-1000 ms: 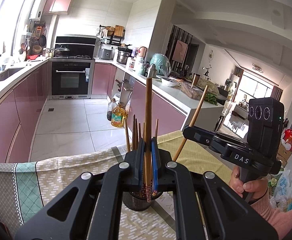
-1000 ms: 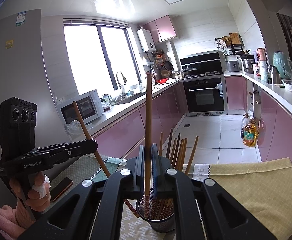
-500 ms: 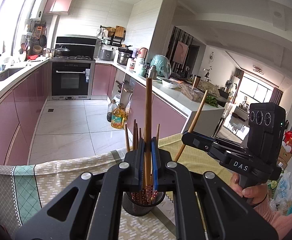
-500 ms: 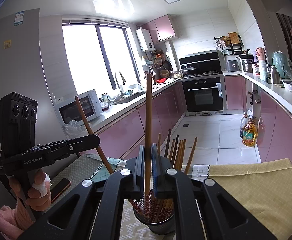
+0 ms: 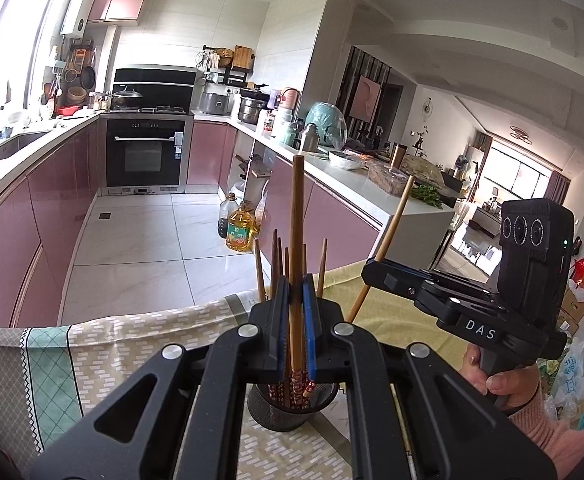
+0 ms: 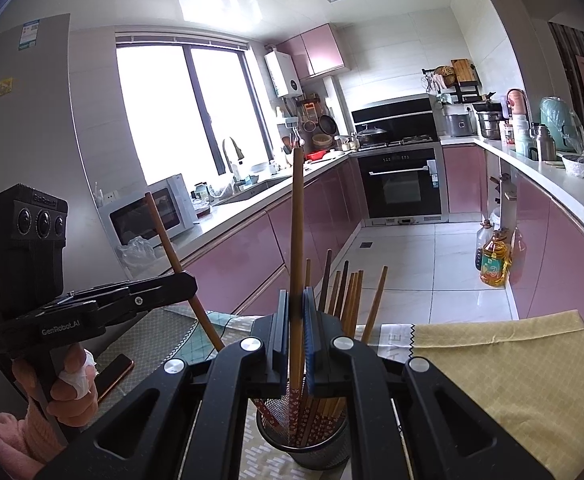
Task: Organize utensils
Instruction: 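Push the chopstick down among the others with the right tool while the left tool pushes its own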
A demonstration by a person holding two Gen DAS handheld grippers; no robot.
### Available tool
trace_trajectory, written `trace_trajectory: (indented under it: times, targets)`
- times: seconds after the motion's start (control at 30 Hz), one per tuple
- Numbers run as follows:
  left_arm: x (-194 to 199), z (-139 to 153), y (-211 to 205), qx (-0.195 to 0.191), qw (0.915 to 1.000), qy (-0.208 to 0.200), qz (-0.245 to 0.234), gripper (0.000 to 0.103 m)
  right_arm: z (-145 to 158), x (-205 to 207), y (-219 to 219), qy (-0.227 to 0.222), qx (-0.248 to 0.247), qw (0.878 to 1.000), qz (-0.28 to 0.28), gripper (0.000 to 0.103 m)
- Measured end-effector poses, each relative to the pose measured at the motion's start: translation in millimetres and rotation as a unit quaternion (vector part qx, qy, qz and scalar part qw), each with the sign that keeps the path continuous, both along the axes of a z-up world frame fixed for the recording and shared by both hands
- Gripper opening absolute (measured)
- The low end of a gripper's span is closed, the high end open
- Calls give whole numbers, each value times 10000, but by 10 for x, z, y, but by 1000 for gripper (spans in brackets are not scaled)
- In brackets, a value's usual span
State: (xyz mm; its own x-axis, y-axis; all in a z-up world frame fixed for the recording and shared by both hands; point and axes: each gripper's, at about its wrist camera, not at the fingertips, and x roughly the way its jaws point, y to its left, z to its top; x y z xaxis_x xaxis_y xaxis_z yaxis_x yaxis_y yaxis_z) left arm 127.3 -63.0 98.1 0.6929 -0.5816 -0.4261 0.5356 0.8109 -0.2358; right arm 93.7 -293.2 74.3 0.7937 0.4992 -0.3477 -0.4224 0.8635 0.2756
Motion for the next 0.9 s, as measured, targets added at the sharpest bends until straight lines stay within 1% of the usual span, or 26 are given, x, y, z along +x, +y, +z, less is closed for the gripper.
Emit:
trace_trajectory:
  times: [0.9]
  targets:
    - [165, -50, -11, 180, 9996, 226, 69, 7, -113, 161, 55, 262, -3, 9997, -10, 6]
